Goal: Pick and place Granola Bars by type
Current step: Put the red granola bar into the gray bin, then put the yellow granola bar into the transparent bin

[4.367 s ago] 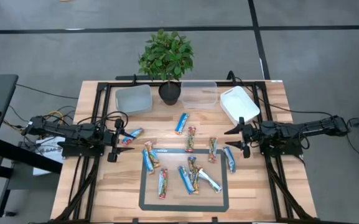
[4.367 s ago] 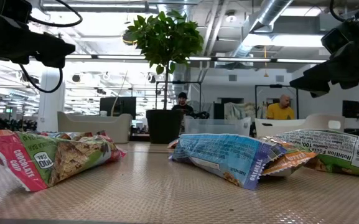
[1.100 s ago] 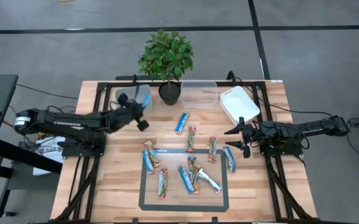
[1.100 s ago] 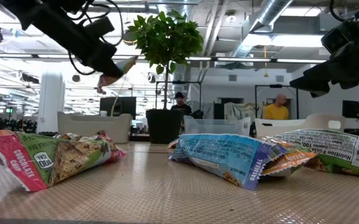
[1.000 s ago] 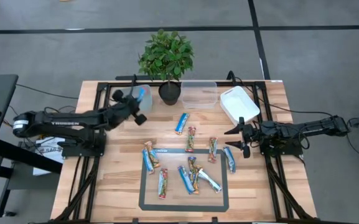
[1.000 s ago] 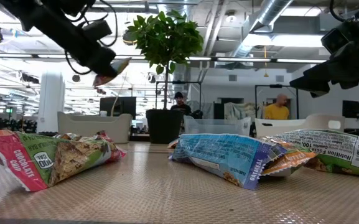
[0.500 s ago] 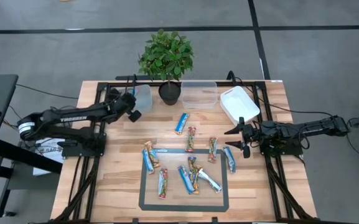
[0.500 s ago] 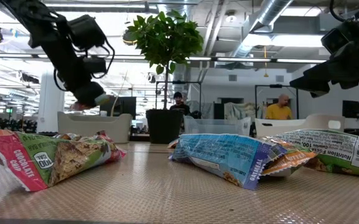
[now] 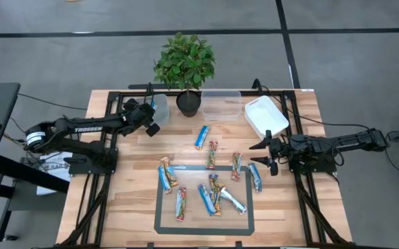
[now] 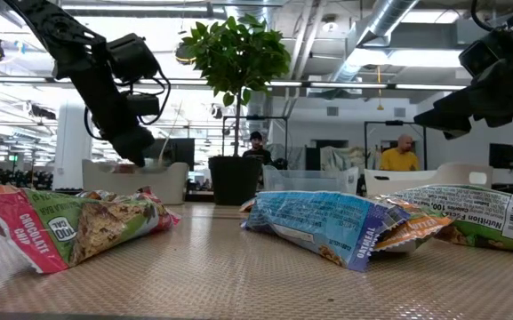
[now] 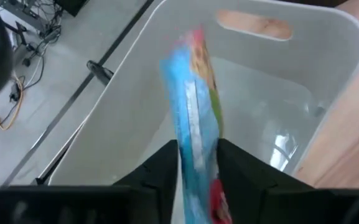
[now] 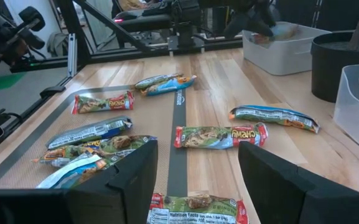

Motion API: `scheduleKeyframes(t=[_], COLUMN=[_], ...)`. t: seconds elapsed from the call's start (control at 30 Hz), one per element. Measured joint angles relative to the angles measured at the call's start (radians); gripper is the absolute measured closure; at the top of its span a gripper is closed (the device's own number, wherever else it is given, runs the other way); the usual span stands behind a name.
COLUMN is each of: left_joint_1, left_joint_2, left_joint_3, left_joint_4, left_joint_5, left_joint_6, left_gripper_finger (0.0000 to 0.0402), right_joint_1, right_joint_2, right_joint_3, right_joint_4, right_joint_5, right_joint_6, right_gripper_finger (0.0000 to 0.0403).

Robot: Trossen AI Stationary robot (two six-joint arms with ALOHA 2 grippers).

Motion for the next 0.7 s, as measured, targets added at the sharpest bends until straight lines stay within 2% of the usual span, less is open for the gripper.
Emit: scheduleKeyframes(t=[0.17,0.37,0.5,0.7], left_joint_1=[-0.001,-0.064,-0.157,-0.383], left_joint_2=[0.0,-0.052,-0.127,-0.205], left_joint_3=[0.0,0.0,0.001,0.001], left_joint_4=[0.037,0.106,0.139,0.06], left_joint_5=[-0.001,0.035,0.098,0.277], left_joint_6=[-0.002,0.012,0.059,0.198], left_gripper_finger=[0.0245,0.0228,0.0228,0.0228], right_joint_1=[0.0,0.0,0.0,0.0], right_joint_2=[0.0,0.0,0.0,0.0], right_joint_3=[0.0,0.0,0.0,0.0], right_joint_4=[0.0,0.0,0.0,0.0], right_joint_5=[0.0,0.0,0.0,0.0], right_joint_6=[0.0,0.0,0.0,0.0], right_gripper_finger=[0.0184,0.0184,0.0184,0.0184])
